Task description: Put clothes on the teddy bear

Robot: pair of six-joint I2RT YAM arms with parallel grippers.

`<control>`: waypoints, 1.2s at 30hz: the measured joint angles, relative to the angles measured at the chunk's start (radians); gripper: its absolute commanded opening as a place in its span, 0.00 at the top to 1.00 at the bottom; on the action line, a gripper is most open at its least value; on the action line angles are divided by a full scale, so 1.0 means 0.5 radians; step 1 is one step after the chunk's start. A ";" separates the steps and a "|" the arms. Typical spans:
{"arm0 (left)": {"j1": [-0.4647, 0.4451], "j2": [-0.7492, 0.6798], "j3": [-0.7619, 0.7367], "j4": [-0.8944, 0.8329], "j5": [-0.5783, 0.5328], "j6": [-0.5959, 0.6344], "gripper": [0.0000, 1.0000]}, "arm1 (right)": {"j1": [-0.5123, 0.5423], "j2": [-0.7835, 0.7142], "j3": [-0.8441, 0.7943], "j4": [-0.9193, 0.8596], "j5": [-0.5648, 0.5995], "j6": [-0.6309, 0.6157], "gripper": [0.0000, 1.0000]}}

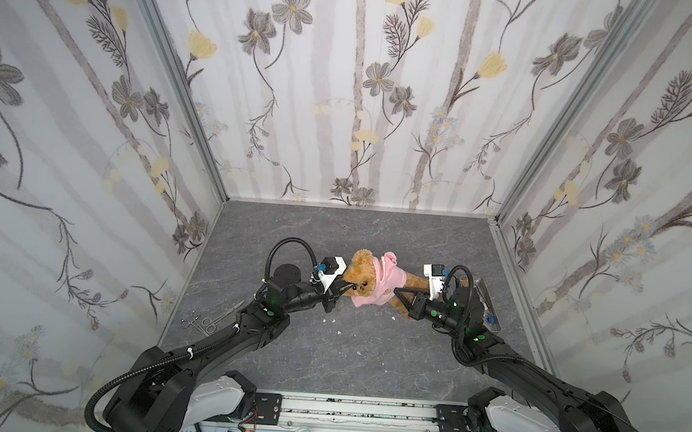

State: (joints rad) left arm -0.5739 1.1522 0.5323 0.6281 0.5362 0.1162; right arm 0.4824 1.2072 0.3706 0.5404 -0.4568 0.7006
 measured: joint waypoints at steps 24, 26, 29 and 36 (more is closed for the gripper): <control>-0.110 -0.106 -0.007 -0.056 -0.877 -1.233 1.00 | 0.009 -0.175 -0.022 -0.134 0.732 0.129 1.00; -0.110 -0.108 -0.021 -0.062 -0.901 -1.291 1.00 | 0.009 -0.173 -0.024 -0.136 0.755 0.129 1.00; -0.109 -0.109 -0.042 -0.070 -0.934 -1.369 1.00 | 0.009 -0.154 -0.023 -0.140 0.776 0.130 1.00; -0.062 -0.129 -0.074 -0.083 -0.898 -1.483 1.00 | -0.021 -0.085 -0.024 -0.089 0.753 0.129 1.00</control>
State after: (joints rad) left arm -0.6048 1.0878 0.4953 0.5865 0.0872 -0.6254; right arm 0.4717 1.1645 0.3588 0.4961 -0.0803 0.7650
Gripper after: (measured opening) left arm 0.074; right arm 0.049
